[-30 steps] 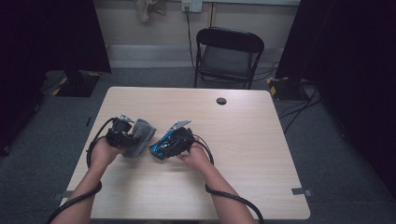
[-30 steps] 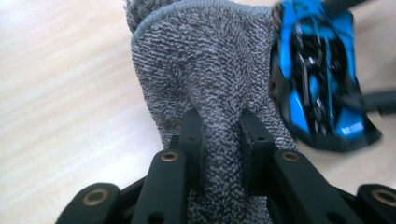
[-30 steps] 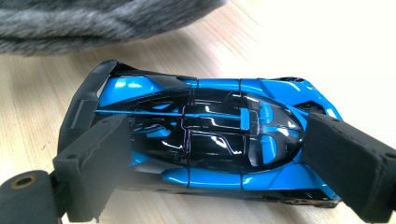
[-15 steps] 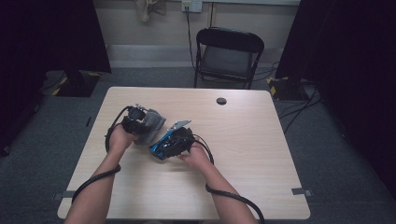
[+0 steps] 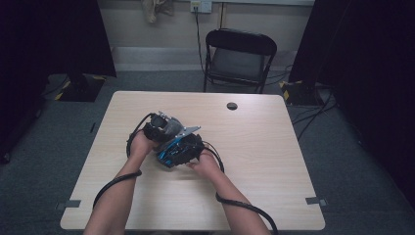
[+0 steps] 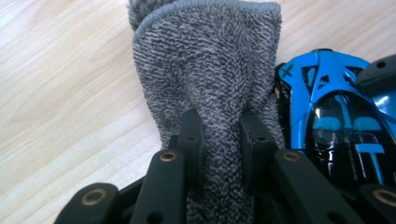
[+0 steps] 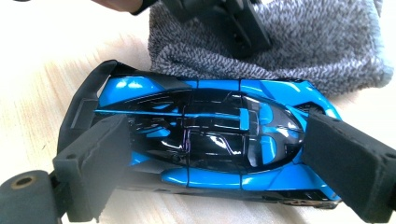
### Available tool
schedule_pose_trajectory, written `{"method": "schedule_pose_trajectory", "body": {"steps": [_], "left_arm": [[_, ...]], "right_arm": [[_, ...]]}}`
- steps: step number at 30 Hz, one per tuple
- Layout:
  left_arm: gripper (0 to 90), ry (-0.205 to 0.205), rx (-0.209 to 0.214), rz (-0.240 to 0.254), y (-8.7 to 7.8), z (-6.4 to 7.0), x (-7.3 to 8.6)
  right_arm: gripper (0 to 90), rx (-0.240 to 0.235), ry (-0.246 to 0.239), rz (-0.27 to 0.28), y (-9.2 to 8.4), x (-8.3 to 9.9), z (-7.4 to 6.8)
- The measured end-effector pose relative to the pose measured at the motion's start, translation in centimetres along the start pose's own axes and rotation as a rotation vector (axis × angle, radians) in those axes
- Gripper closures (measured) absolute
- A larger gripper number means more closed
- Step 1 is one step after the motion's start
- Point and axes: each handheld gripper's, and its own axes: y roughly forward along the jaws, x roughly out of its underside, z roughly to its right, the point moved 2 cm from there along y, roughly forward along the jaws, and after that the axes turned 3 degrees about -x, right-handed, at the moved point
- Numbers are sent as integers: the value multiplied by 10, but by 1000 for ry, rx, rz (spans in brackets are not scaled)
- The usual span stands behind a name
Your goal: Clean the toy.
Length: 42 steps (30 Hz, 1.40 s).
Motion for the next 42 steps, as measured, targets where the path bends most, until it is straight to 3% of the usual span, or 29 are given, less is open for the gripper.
{"method": "schedule_pose_trajectory", "body": {"steps": [16, 25, 35, 42], "left_arm": [[745, -1, 38, -32, -14, 0, 16], [744, -54, 59, -33, -27, -4, 38], [742, -54, 62, -42, -39, -5, 53], [741, -79, 67, -36, -47, -4, 65]], "right_arm": [[81, 2, -1, -12, 0, -1, 0], [81, 4, -2, -9, 0, -1, 0], [81, 8, -1, -14, 0, -1, -1], [81, 14, 2, -21, 0, -2, -2]]}}
